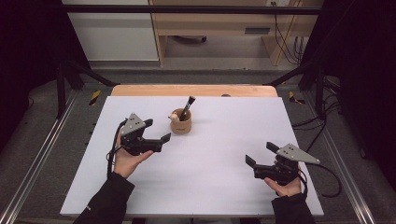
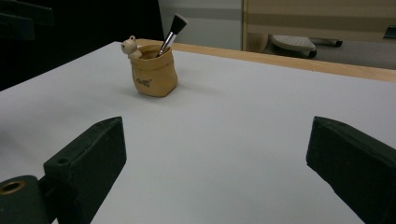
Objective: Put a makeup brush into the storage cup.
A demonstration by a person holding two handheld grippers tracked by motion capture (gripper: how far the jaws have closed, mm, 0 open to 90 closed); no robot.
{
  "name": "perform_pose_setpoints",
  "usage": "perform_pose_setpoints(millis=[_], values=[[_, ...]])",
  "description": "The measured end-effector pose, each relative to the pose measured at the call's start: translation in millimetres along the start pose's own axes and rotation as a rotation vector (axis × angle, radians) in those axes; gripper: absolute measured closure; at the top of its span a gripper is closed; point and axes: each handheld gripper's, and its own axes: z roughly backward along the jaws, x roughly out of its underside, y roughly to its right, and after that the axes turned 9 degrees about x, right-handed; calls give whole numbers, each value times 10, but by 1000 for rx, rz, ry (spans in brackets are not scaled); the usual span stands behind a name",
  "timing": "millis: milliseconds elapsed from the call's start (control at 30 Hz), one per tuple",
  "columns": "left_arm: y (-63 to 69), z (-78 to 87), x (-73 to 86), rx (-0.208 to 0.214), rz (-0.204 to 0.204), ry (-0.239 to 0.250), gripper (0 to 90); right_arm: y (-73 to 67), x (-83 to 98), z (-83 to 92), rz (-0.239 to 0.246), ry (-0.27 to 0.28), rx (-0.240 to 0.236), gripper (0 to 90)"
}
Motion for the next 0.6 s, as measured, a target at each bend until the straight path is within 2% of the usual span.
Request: perform_pose_setpoints(millis=[333,600], values=[[-23,269,223,-26,18,-8,86,-10,6,-11,8,-4,-6,43],[-40,405,372,-40,36,-16,72,-12,17,-20,3,-16,-3,42]])
